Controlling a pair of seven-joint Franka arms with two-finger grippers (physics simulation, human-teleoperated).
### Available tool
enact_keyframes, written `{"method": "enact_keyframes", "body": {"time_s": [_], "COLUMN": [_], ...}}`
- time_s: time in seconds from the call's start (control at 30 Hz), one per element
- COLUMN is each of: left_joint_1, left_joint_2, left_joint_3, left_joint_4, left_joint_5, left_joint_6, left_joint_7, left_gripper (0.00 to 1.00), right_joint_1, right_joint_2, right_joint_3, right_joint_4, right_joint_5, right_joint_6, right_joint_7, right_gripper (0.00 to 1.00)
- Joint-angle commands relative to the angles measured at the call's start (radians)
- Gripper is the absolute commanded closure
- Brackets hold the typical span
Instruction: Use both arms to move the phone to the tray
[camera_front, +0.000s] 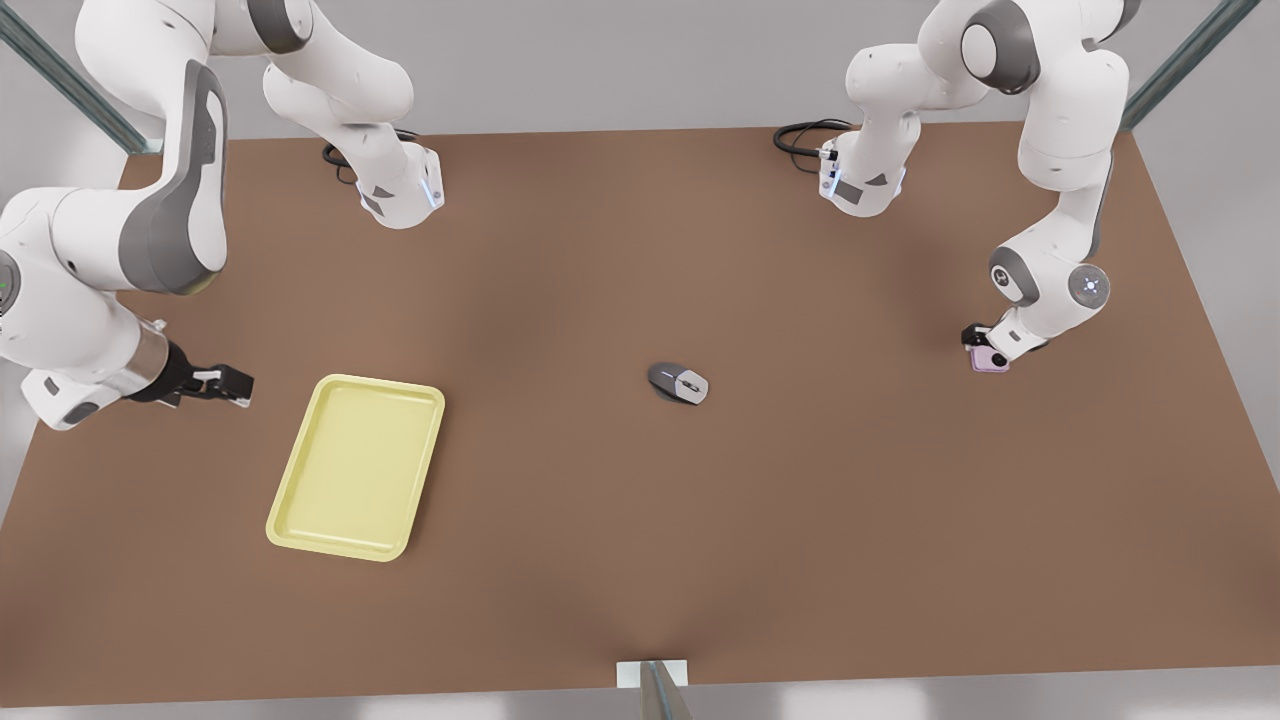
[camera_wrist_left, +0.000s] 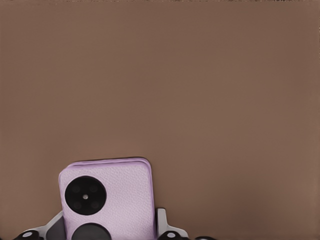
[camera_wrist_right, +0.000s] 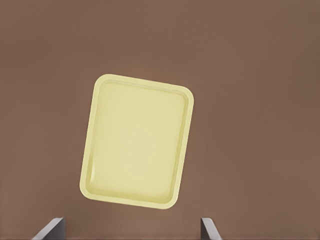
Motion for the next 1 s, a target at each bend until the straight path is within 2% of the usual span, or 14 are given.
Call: {"method": "enact_keyframes", "body": {"time_s": [0.0, 0.17, 0.2, 0.33, 0.57, 0.67, 0.77, 0.83, 0.97], "left_joint_1": [0.000, -0.001, -0.001, -0.003, -0.001, -0.001, -0.001, -0.005, -0.018], "left_joint_2": [-0.003, -0.017, -0.017, -0.024, 0.005, 0.003, -0.001, -0.001, -0.015], "left_joint_3": [0.000, 0.000, 0.000, -0.017, -0.025, -0.025, -0.031, -0.036, -0.120], "left_joint_4": [0.002, 0.004, 0.004, 0.019, 0.024, 0.024, 0.027, 0.054, 0.182], "left_joint_5": [-0.002, -0.004, -0.004, -0.007, -0.007, -0.007, -0.008, -0.014, -0.056], "left_joint_6": [-0.005, -0.021, -0.021, -0.045, -0.031, -0.033, -0.039, -0.064, -0.196], "left_joint_7": [0.024, 0.026, 0.026, 0.024, 0.027, 0.027, 0.026, 0.026, -0.008], "left_gripper": [0.16, 0.16, 0.16, 0.18, 0.18, 0.22, 0.22, 0.23, 0.21], "right_joint_1": [0.000, 0.003, 0.005, 0.000, 0.002, 0.002, 0.003, 0.003, 0.005], "right_joint_2": [0.000, 0.006, 0.039, -0.005, -0.010, -0.010, -0.008, -0.005, 0.000], "right_joint_3": [0.000, 0.001, 0.001, 0.003, 0.003, 0.003, 0.003, 0.003, 0.001], "right_joint_4": [-0.002, 0.009, 0.061, -0.005, -0.006, -0.006, -0.005, -0.002, 0.000], "right_joint_5": [0.001, 0.001, -0.001, 0.002, 0.002, 0.002, 0.002, 0.002, 0.002], "right_joint_6": [-0.009, -0.026, -0.085, -0.029, -0.027, -0.027, -0.029, -0.029, -0.029], "right_joint_7": [-0.004, -0.003, -0.001, -0.001, -0.003, -0.001, -0.001, -0.001, -0.001], "right_gripper": [0.00, 0.00, 0.00, 0.00, 0.00, 0.00, 0.00, 0.00, 0.00]}}
